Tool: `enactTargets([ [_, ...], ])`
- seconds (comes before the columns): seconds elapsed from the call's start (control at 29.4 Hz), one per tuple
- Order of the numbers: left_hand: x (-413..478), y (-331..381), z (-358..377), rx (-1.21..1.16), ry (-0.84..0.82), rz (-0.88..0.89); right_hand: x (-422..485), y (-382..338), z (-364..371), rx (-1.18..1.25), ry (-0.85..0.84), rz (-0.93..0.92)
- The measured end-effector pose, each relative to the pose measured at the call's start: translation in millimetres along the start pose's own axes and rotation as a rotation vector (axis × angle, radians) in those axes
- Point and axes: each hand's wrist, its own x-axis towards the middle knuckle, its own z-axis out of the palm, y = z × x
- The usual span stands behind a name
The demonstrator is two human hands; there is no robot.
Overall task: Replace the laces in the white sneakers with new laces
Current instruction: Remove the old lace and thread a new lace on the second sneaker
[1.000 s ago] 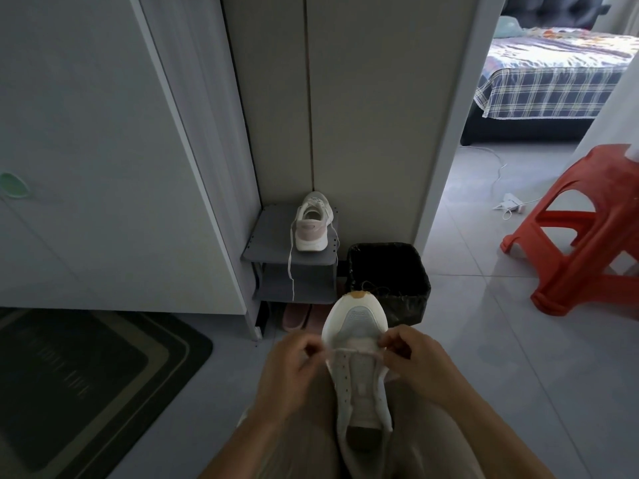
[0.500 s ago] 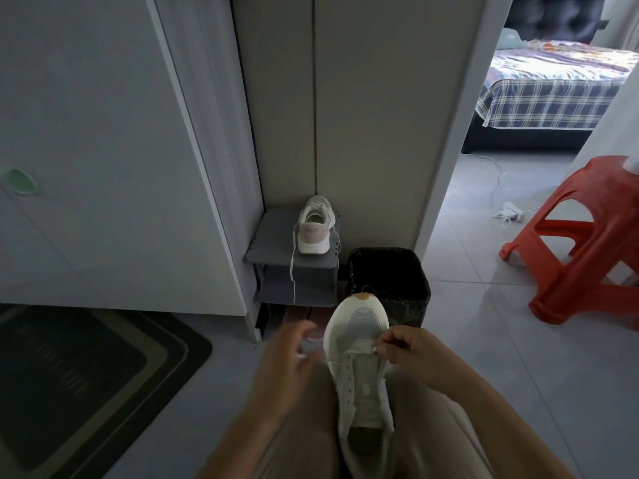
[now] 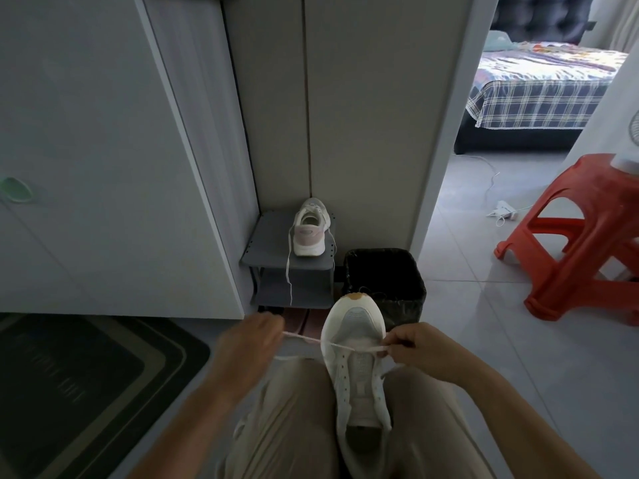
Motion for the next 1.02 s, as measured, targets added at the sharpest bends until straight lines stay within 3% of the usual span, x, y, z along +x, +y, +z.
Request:
enactTargets([
  [0.17, -25, -54, -3, 0.012, -0.024, -0.535, -1, 1, 0, 0.095, -0.013, -0.022],
  [0.27, -27, -32, -3, -0.140, -0.010, -0.683, -1, 3, 4, 0.112, 0.032, -0.037],
  [0.37, -30, 35, 5, -0.618, -0.213, -0.706, -2, 3, 6, 0.122, 0.042, -0.040],
  [0.44, -27, 77, 11, -1.060, -0.371, -0.832, -1, 2, 7, 0.119, 0.023, -0.040],
  [0.51, -17, 100, 14, -1.497, -0.308, -1.078, -1, 0, 8, 0.107, 0.004, -0.043],
  [0.61, 2, 102, 21, -1.662, -0.128, -1.286, -2, -1, 7, 0.077, -0.015, -0.052],
  [0.68, 11, 98, 24, -1.685, -0.093, -1.323, -3, -1, 6, 0.069, -0.009, -0.061],
  [0.85, 19, 93, 14, -1.584, -0.019, -1.174, -2, 1, -2, 0.066, 0.012, -0.056],
  [1.02, 8, 53, 6, -1.754, 0.239, -1.188, -5, 5, -10, 0.015, -0.081, 0.003],
])
